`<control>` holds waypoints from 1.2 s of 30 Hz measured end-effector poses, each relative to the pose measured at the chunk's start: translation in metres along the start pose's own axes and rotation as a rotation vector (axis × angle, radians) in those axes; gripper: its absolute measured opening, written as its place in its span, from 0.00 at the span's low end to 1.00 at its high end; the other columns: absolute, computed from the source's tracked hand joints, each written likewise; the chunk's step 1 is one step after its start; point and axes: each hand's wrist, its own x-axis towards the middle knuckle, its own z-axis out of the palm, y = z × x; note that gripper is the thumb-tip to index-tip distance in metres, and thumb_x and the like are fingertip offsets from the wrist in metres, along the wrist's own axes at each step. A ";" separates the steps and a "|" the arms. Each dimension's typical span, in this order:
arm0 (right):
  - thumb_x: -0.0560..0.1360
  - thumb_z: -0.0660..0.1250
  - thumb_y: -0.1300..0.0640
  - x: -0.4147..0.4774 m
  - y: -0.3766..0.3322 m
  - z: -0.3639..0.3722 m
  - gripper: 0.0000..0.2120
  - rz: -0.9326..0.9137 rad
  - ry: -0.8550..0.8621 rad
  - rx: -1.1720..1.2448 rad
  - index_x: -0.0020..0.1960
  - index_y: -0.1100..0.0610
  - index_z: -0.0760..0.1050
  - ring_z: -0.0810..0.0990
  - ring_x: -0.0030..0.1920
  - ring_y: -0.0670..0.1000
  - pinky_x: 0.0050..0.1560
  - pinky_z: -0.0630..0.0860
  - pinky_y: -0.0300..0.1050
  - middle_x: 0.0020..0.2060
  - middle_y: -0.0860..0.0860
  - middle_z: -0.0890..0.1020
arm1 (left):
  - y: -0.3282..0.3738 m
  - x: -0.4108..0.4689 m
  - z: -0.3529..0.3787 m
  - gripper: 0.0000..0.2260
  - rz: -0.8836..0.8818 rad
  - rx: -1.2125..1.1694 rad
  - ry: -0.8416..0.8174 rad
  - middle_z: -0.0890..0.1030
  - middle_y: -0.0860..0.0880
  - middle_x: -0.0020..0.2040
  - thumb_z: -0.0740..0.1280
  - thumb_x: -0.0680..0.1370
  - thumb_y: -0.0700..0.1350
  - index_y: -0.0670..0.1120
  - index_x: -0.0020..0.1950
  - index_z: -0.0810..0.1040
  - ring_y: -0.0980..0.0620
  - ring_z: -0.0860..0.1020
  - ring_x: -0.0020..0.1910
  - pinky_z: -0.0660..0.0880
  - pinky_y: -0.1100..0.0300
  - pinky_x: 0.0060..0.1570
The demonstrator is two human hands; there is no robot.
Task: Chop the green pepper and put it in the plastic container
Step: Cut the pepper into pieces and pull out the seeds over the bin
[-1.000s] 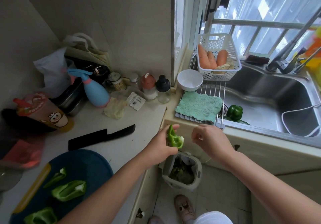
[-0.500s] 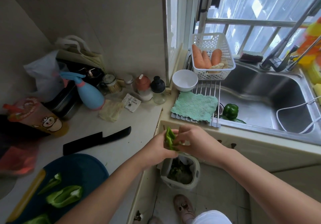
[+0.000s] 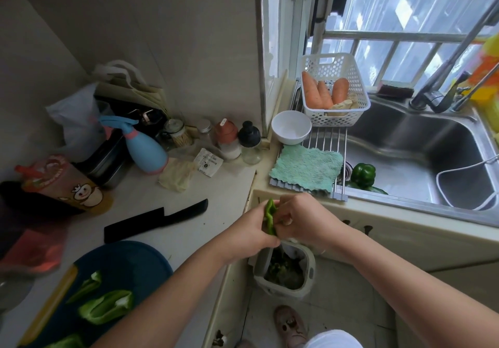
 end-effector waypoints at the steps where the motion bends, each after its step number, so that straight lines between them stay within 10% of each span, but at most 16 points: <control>1: 0.67 0.72 0.61 0.001 0.000 0.002 0.03 0.006 0.034 0.018 0.39 0.55 0.83 0.75 0.35 0.47 0.37 0.73 0.44 0.36 0.47 0.77 | 0.001 0.000 0.001 0.29 0.009 0.028 0.015 0.78 0.53 0.58 0.69 0.71 0.37 0.59 0.67 0.66 0.55 0.75 0.60 0.70 0.49 0.65; 11: 0.71 0.72 0.60 -0.006 0.004 0.006 0.01 0.280 0.382 0.274 0.42 0.56 0.82 0.76 0.36 0.43 0.40 0.77 0.40 0.36 0.48 0.80 | 0.005 -0.004 0.005 0.29 0.010 -0.035 0.109 0.76 0.55 0.58 0.68 0.73 0.34 0.55 0.69 0.65 0.57 0.76 0.58 0.71 0.59 0.62; 21: 0.70 0.62 0.71 -0.015 0.023 0.013 0.12 0.292 0.208 0.004 0.41 0.57 0.82 0.80 0.40 0.51 0.42 0.73 0.42 0.38 0.50 0.83 | -0.012 0.002 0.005 0.30 -0.028 -0.059 0.155 0.73 0.55 0.63 0.69 0.72 0.33 0.56 0.68 0.66 0.57 0.74 0.61 0.69 0.61 0.62; 30: 0.73 0.70 0.49 -0.016 0.015 0.013 0.13 0.251 0.134 0.108 0.53 0.56 0.80 0.81 0.44 0.47 0.49 0.79 0.44 0.45 0.49 0.83 | -0.006 0.000 0.015 0.31 -0.017 0.049 0.176 0.72 0.54 0.63 0.68 0.73 0.35 0.55 0.71 0.63 0.56 0.73 0.60 0.71 0.61 0.60; 36: 0.70 0.69 0.58 -0.004 0.003 0.016 0.07 0.322 0.077 0.081 0.46 0.58 0.83 0.82 0.40 0.54 0.46 0.79 0.51 0.39 0.55 0.84 | -0.005 -0.002 0.022 0.28 0.020 0.062 0.273 0.75 0.53 0.59 0.71 0.71 0.37 0.55 0.67 0.69 0.55 0.75 0.58 0.74 0.57 0.59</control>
